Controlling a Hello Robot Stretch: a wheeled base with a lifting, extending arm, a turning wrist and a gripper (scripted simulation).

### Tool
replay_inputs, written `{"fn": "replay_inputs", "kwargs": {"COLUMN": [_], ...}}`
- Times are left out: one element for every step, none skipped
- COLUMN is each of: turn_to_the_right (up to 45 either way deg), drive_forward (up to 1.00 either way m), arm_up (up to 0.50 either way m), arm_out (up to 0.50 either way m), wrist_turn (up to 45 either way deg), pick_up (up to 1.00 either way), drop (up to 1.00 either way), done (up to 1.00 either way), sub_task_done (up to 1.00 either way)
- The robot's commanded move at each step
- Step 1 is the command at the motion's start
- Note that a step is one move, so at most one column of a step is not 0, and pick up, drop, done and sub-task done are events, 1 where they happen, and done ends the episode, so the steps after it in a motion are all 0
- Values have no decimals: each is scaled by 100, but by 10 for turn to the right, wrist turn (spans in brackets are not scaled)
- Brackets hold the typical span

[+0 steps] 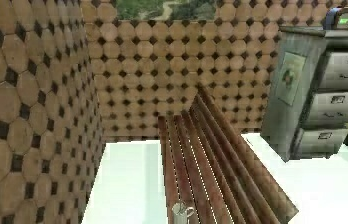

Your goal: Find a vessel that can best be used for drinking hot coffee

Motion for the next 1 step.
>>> {"fn": "replay_inputs", "kwargs": {"turn_to_the_right": [0], "drive_forward": [0], "arm_up": [0], "arm_out": [0], "wrist_turn": [0], "pick_up": [0], "drop": [0], "done": [100], "sub_task_done": [0]}}
